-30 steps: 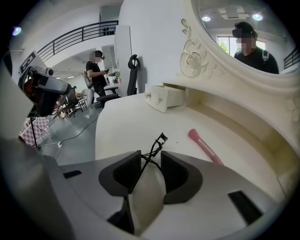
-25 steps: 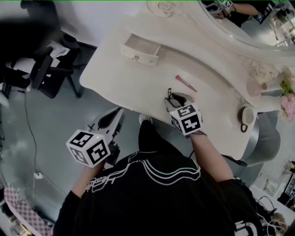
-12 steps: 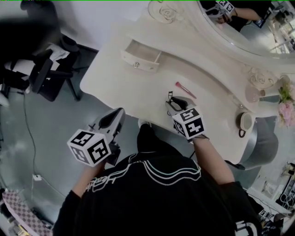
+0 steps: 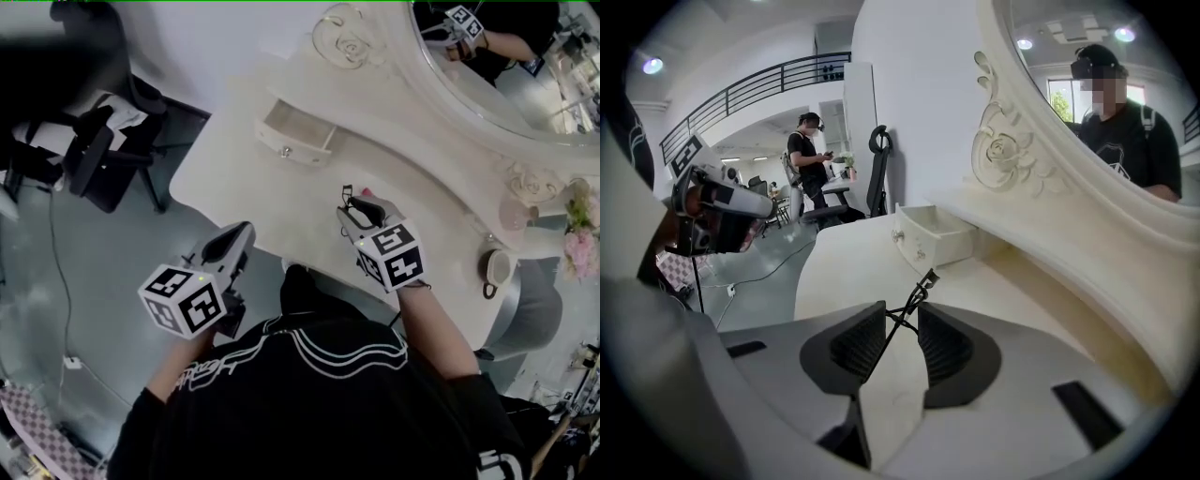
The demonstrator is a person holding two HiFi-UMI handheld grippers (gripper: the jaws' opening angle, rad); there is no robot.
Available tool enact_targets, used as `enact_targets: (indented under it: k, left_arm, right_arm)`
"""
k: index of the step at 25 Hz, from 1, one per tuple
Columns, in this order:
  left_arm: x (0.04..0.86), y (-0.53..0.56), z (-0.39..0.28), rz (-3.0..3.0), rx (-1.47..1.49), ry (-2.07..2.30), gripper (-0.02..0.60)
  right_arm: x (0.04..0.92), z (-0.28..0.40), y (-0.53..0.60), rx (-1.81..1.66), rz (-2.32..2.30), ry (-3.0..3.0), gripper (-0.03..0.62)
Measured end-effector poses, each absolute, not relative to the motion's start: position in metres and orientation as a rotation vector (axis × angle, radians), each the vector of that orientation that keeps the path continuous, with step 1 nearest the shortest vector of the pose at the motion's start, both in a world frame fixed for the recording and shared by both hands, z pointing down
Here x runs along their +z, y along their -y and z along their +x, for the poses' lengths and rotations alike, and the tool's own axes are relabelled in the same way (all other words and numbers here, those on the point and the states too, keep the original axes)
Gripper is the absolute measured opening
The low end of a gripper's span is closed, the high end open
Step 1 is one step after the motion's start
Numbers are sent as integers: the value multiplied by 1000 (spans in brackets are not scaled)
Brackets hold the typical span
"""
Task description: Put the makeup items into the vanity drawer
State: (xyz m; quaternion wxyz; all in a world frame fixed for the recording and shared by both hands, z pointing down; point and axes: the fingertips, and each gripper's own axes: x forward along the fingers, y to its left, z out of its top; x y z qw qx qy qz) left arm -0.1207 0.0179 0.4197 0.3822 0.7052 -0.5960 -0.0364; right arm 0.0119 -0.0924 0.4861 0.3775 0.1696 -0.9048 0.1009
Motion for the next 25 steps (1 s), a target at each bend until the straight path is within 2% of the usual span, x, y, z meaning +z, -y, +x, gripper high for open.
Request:
enact_targets:
  k: [18, 25]
  left_arm:
    - [414, 34, -144, 1794, -63, 1533, 23]
    - [419, 57, -149, 1777, -11, 1537, 23]
  right_arm:
    - [419, -75, 164, 56, 332, 2451, 124]
    - [420, -109, 185, 11, 256, 2478, 124]
